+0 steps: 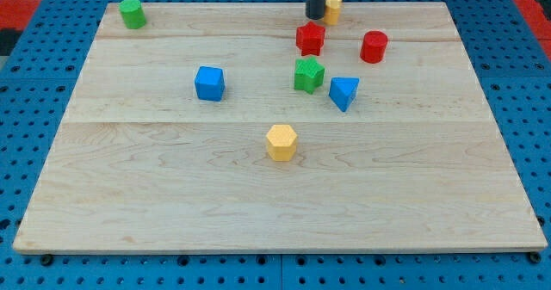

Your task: Move the yellow heart to the top right of the board

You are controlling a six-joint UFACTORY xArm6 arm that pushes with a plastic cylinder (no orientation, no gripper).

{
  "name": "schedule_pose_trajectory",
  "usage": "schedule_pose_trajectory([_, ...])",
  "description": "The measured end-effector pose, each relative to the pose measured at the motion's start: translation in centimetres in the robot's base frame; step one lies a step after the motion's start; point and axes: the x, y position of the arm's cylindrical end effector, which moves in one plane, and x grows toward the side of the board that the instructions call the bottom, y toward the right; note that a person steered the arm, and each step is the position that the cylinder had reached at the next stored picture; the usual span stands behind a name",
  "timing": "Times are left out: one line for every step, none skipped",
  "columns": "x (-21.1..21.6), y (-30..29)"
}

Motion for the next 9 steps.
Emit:
schedule_pose_trajectory([-1.8, 0.4])
schedule_pose_trajectory([-2.4, 1.5])
schedule_pose_trajectory([-2.5, 4.2])
schedule_pose_trajectory([-2.4, 4.8])
schedule_pose_trajectory([-2.5, 4.9])
schedule_pose_trajectory([-2.5, 4.9])
schedule_pose_trajectory([-2.5, 4.9])
schedule_pose_trajectory([-2.5, 5.6])
schedule_pose_trajectory([-2.5, 8.7])
